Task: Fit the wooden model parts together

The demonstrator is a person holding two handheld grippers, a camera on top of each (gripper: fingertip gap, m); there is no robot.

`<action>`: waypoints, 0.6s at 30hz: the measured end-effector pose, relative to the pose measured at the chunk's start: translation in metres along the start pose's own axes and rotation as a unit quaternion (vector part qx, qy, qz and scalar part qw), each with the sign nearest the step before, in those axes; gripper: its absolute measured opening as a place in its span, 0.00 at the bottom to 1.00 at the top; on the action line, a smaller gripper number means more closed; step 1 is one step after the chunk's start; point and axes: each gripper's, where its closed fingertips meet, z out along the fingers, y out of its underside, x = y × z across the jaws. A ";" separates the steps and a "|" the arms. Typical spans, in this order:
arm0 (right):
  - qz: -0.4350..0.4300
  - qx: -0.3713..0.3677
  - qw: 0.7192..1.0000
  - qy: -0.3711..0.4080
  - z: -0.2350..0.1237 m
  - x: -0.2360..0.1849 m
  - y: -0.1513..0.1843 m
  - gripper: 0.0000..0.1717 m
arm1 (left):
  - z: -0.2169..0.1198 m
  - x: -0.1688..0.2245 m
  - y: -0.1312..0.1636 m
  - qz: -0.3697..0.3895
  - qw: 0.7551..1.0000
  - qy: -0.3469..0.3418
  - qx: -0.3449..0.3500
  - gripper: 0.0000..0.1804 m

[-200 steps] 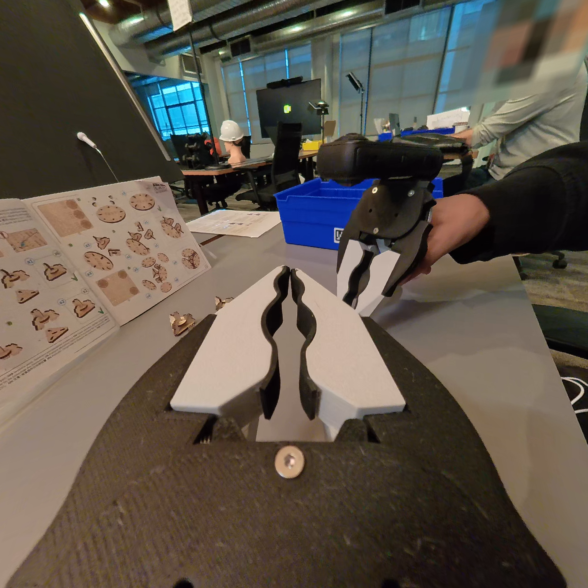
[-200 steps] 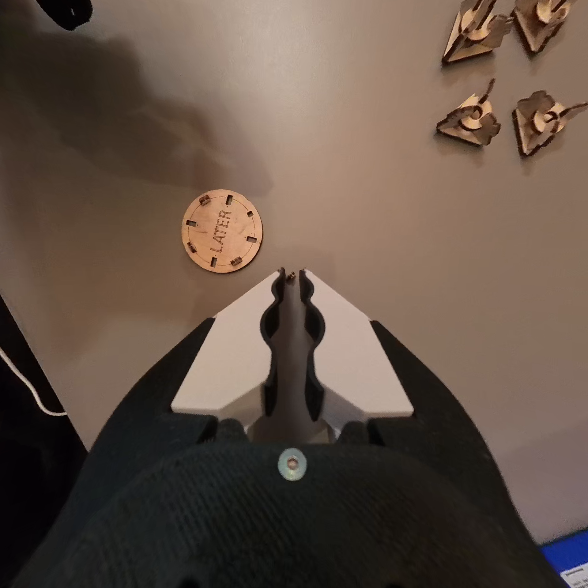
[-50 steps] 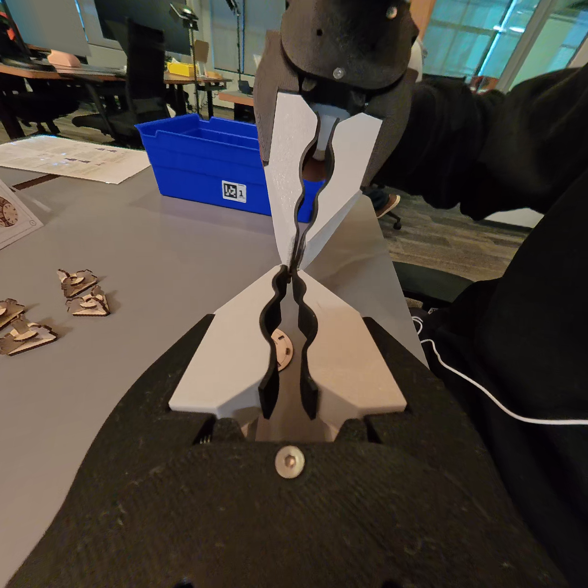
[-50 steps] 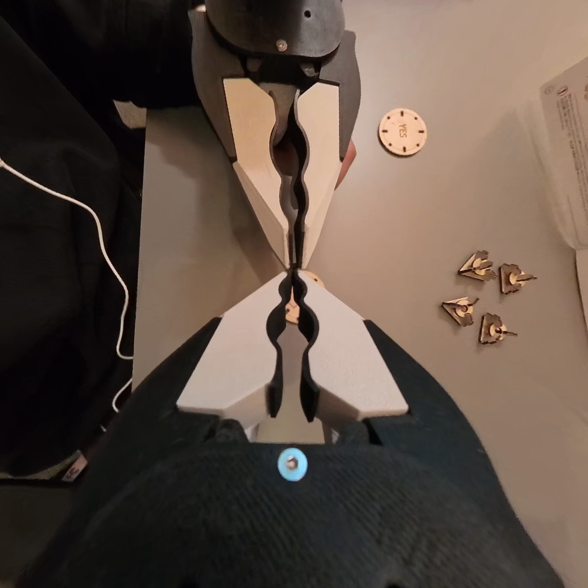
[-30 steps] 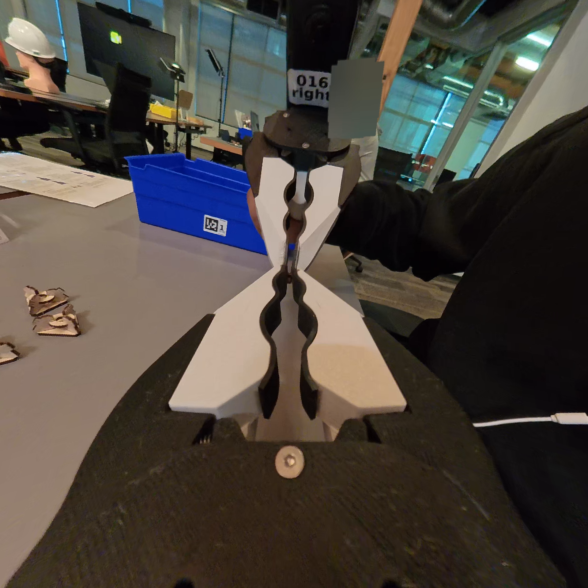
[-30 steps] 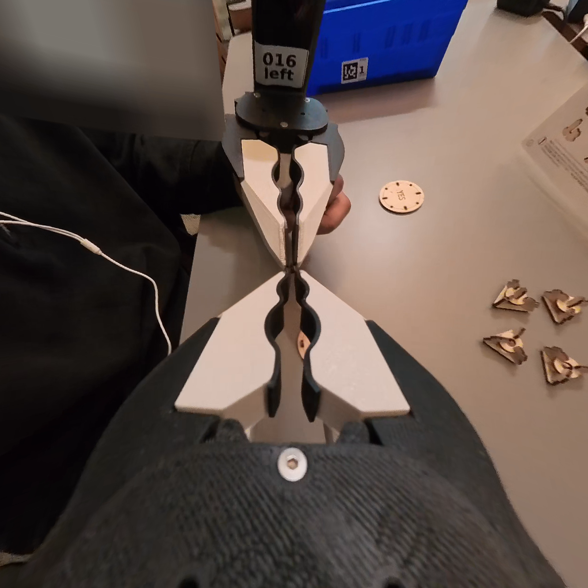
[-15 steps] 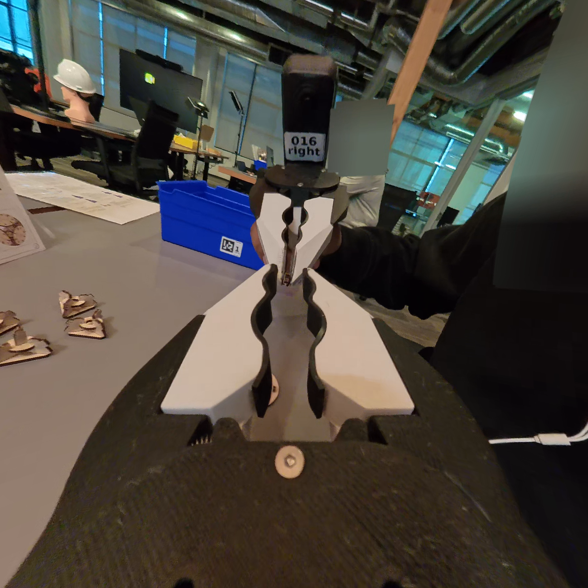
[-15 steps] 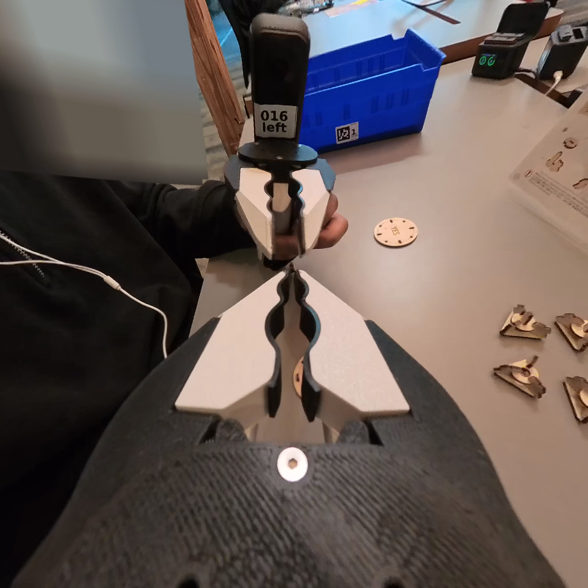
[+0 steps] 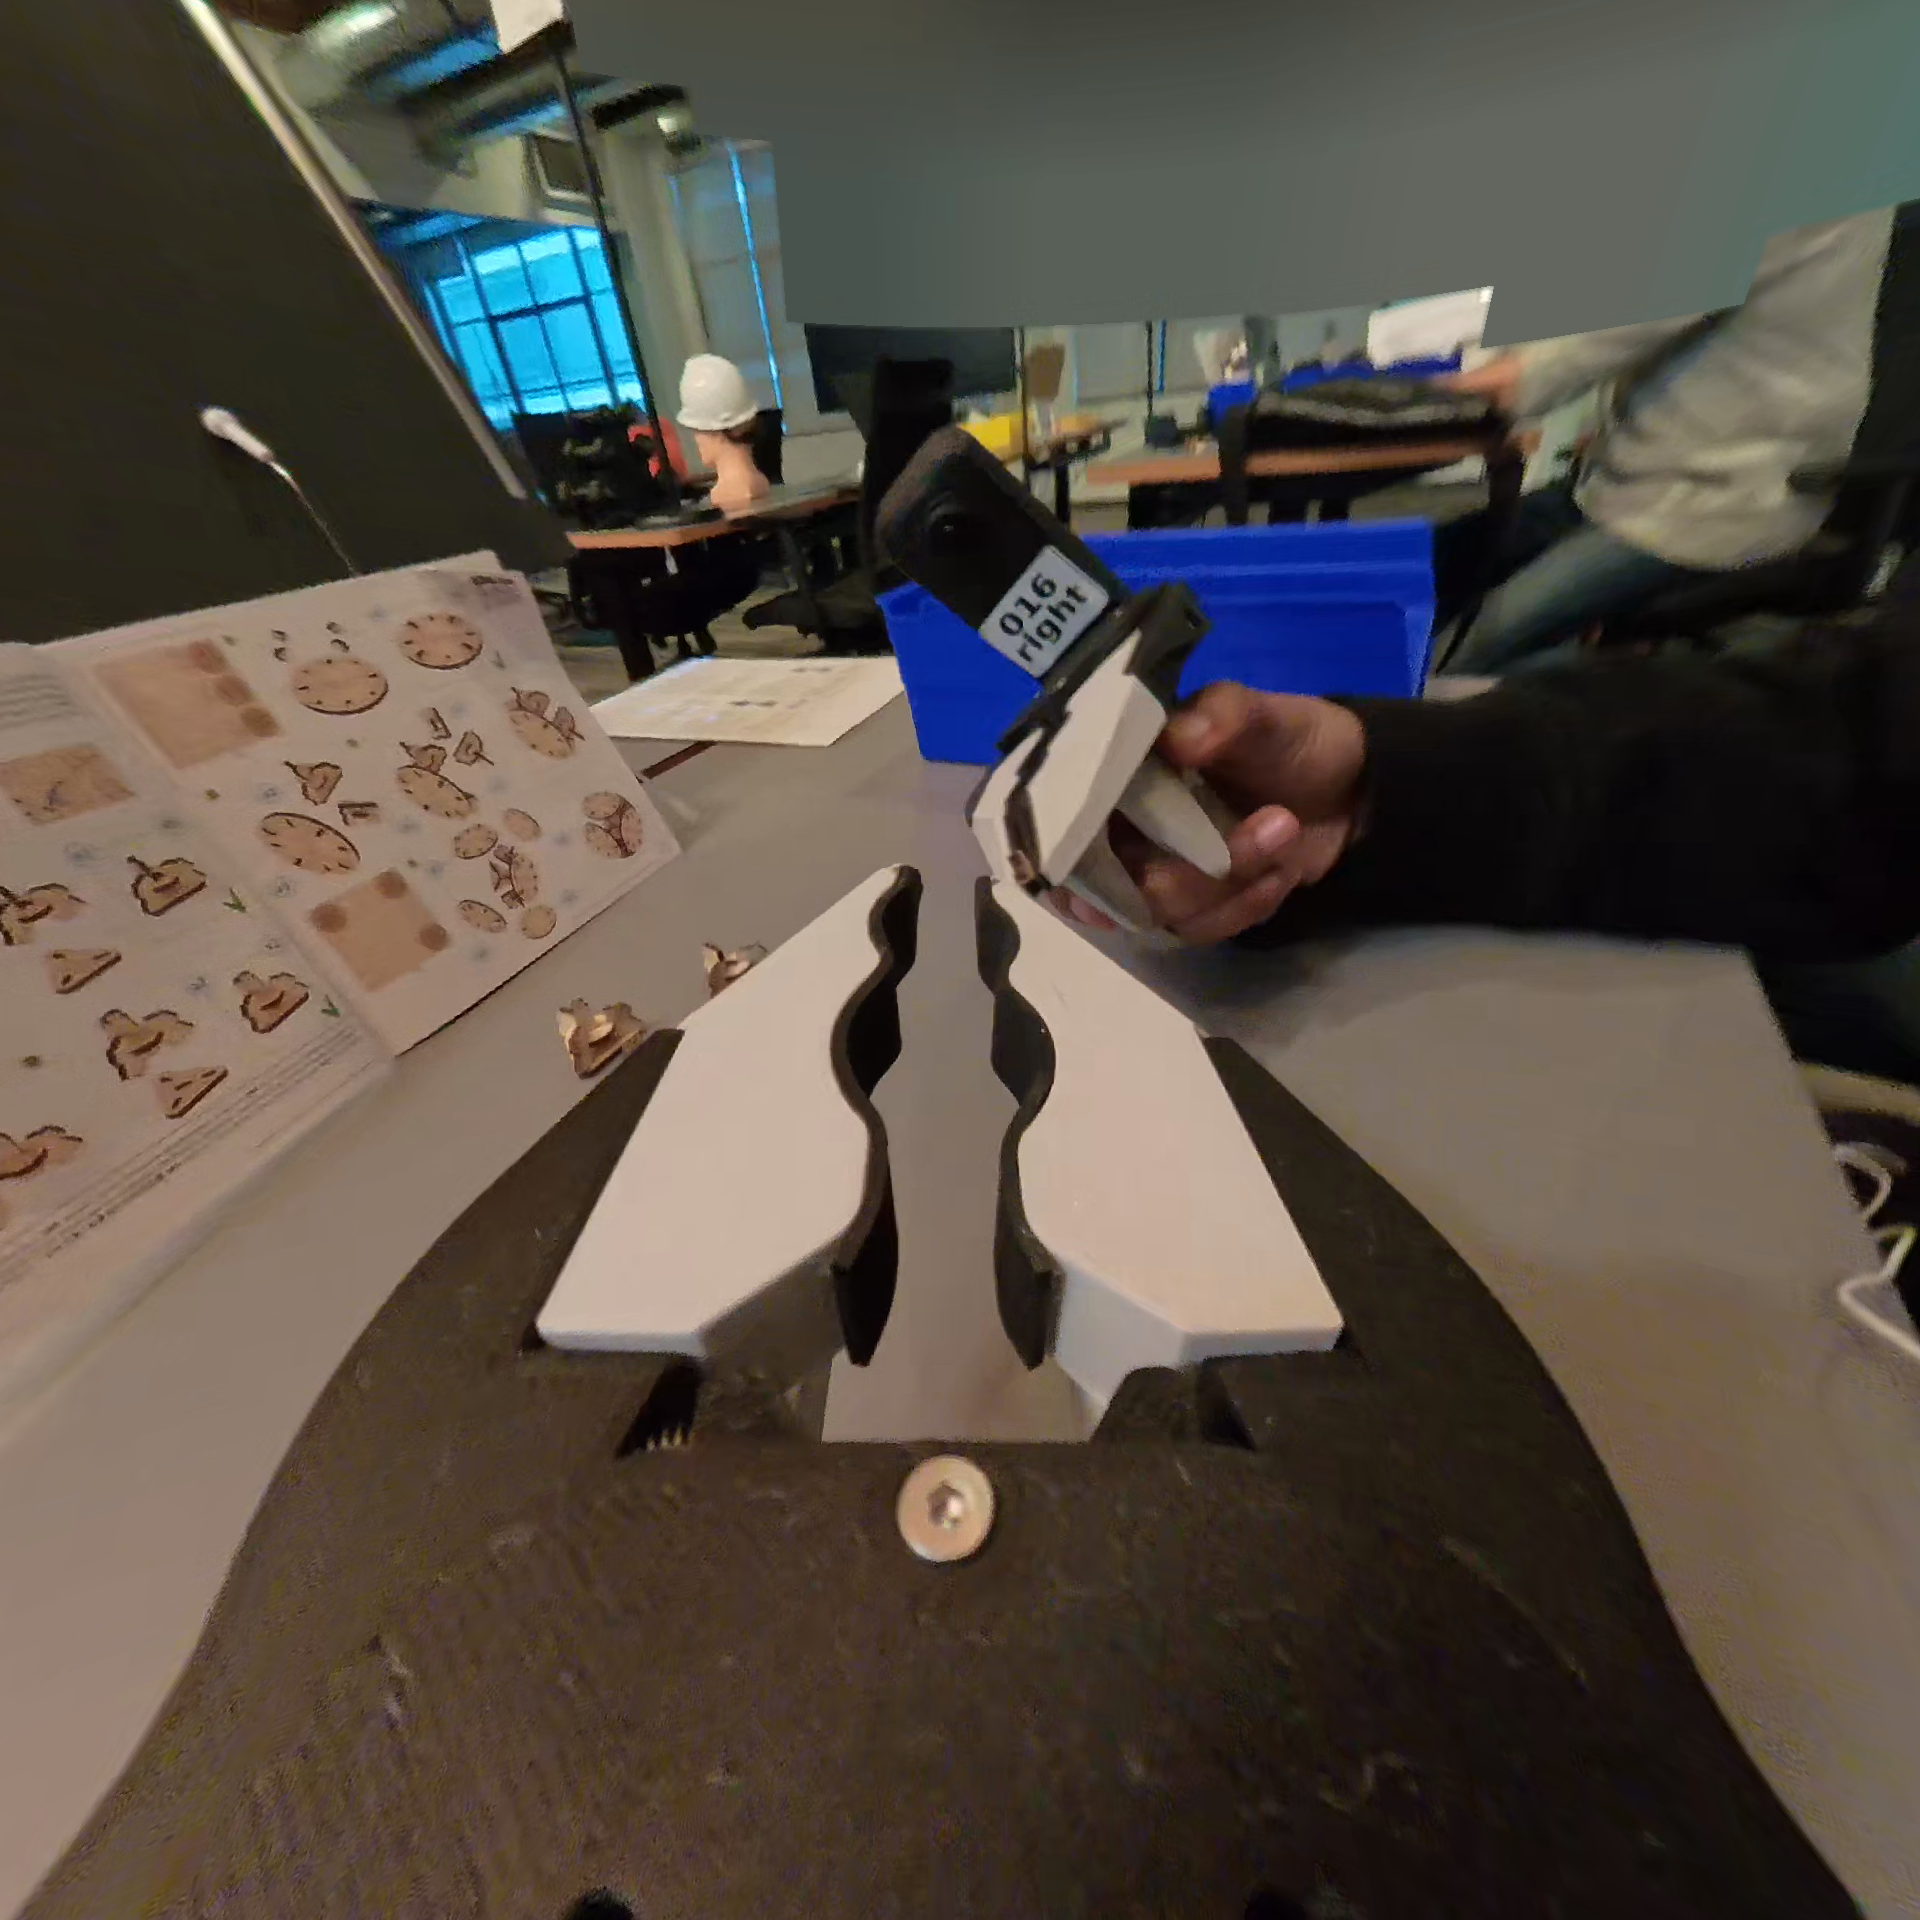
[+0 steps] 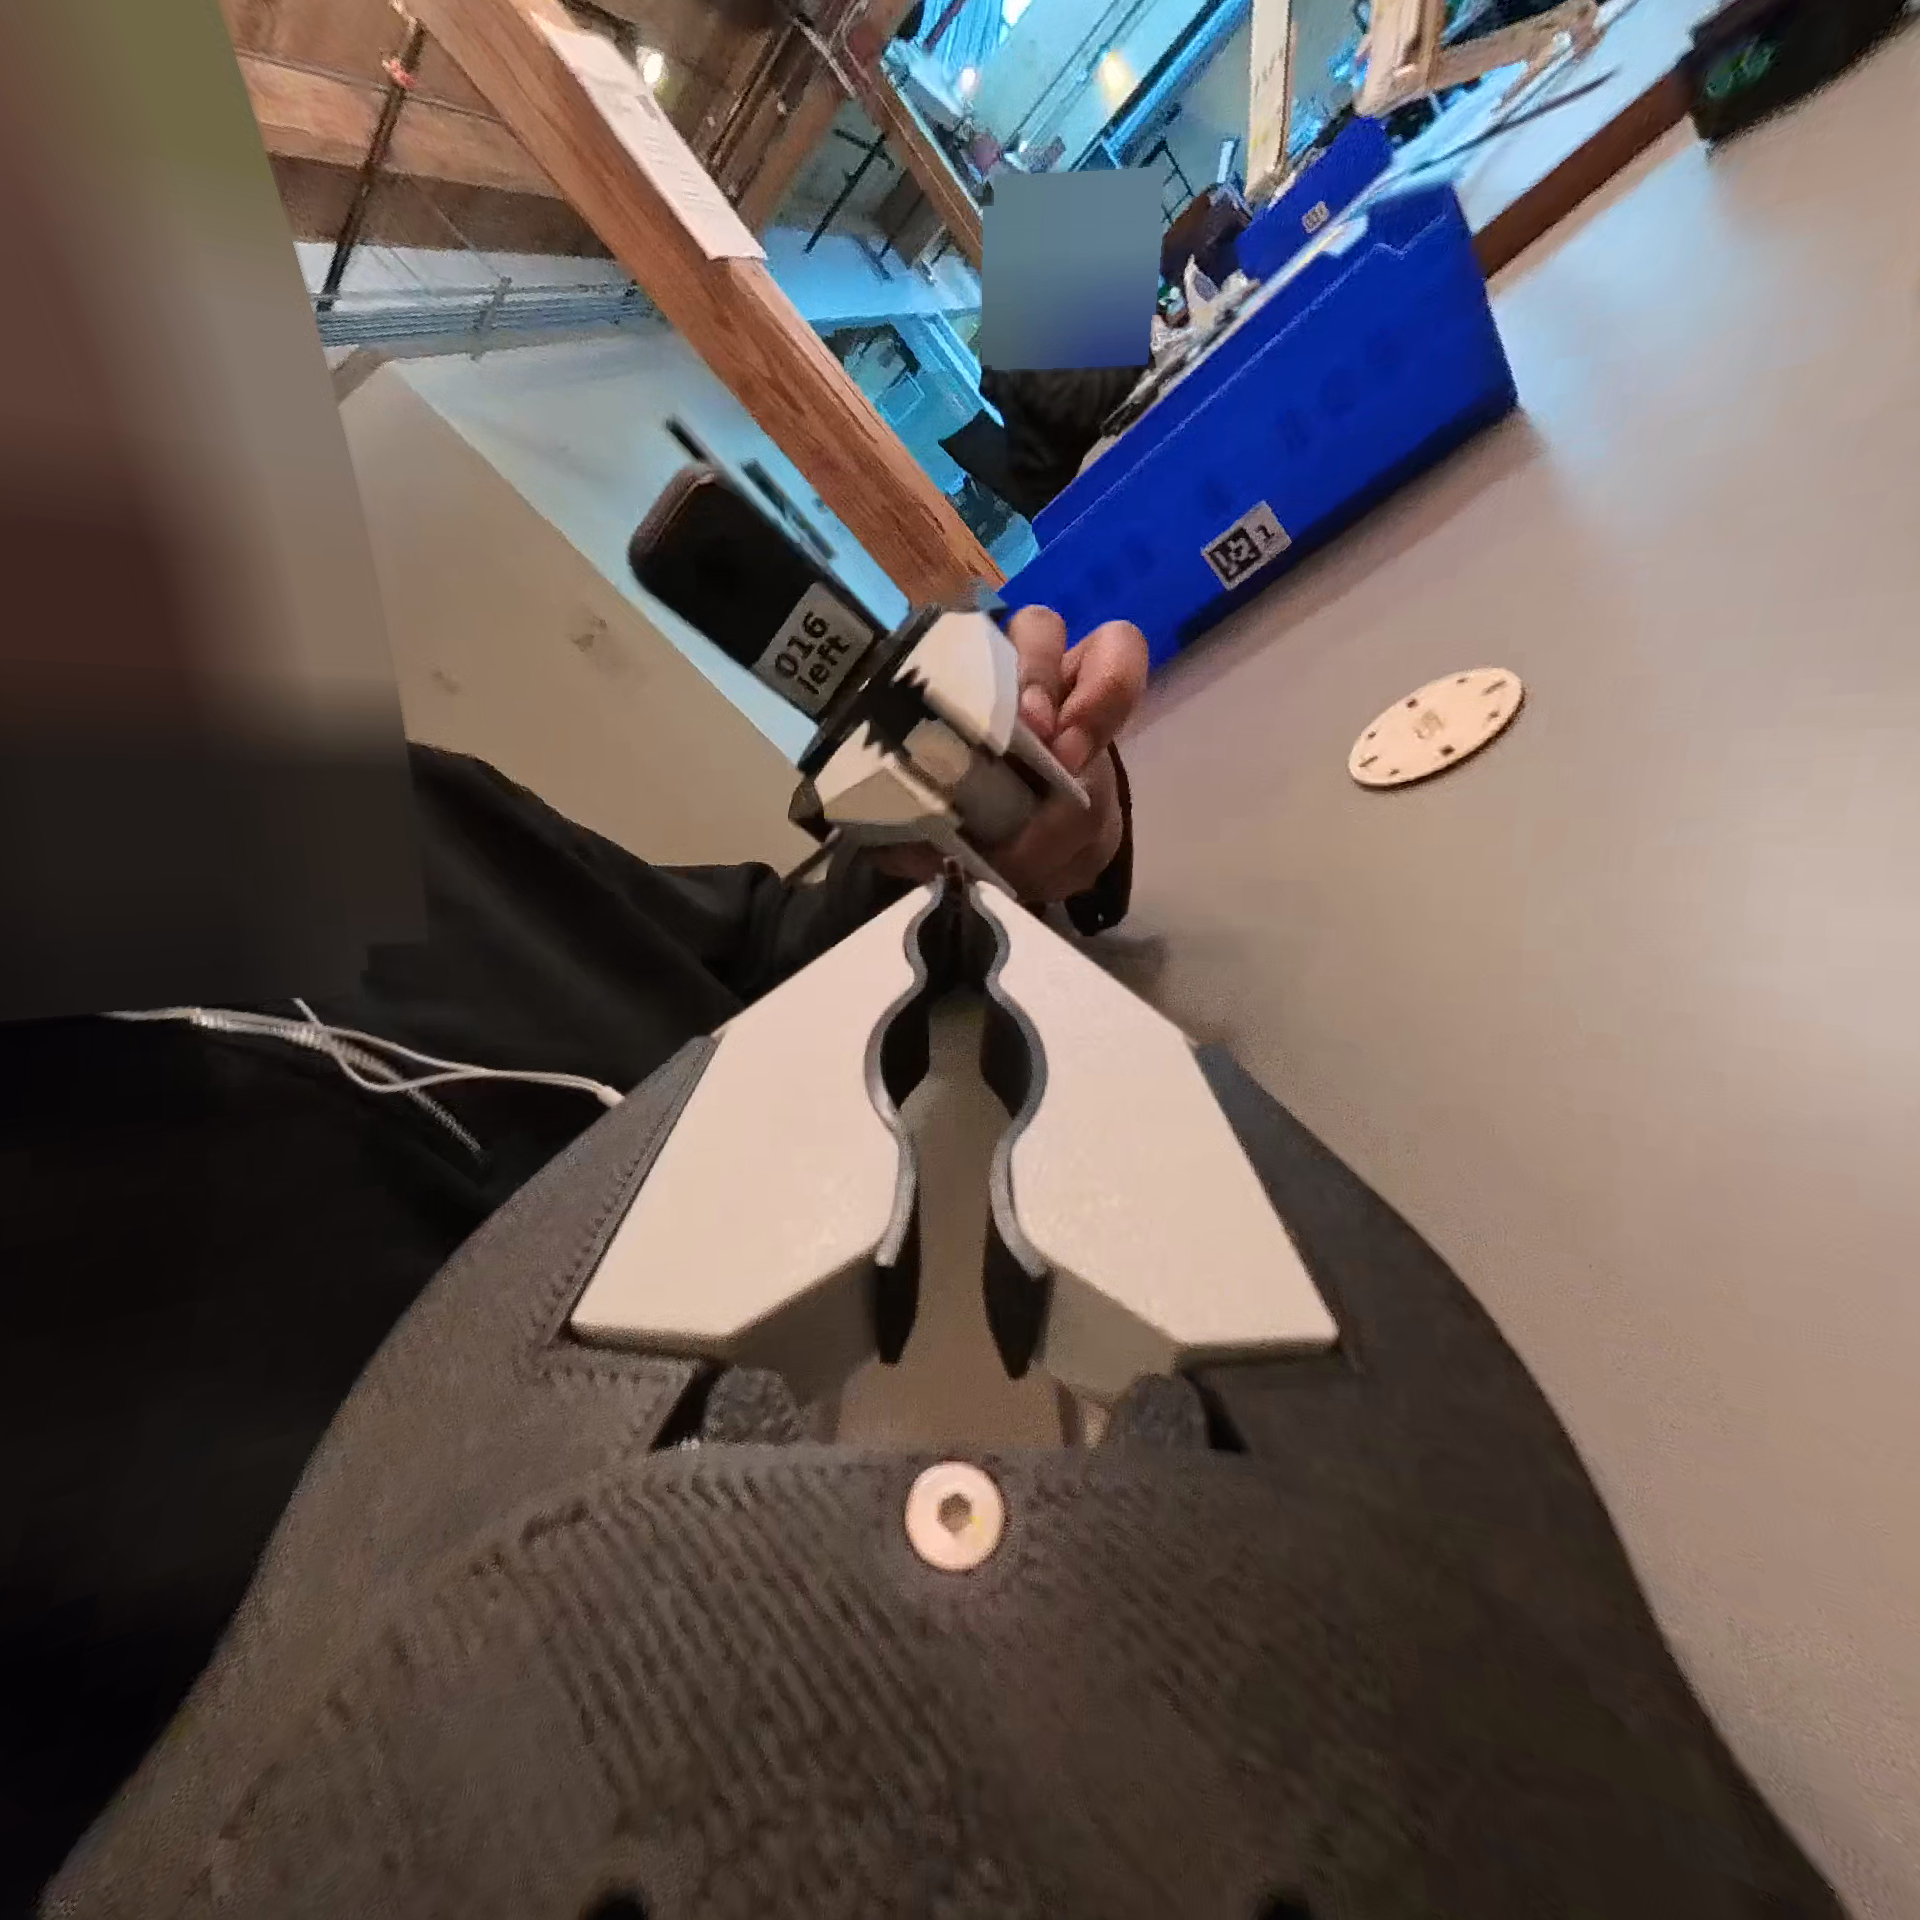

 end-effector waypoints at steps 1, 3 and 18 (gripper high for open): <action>0.024 0.009 1.000 -0.007 -0.001 0.001 0.000 0.00 | 0.002 0.004 0.005 0.015 1.000 0.003 -0.013 0.05; 0.083 0.032 0.995 -0.036 -0.002 -0.001 -0.002 0.00 | 0.007 0.010 0.013 0.049 0.998 0.003 -0.033 0.04; 0.179 0.008 0.983 -0.042 0.004 0.008 0.013 0.00 | 0.011 0.019 0.026 0.109 0.992 0.006 -0.065 0.04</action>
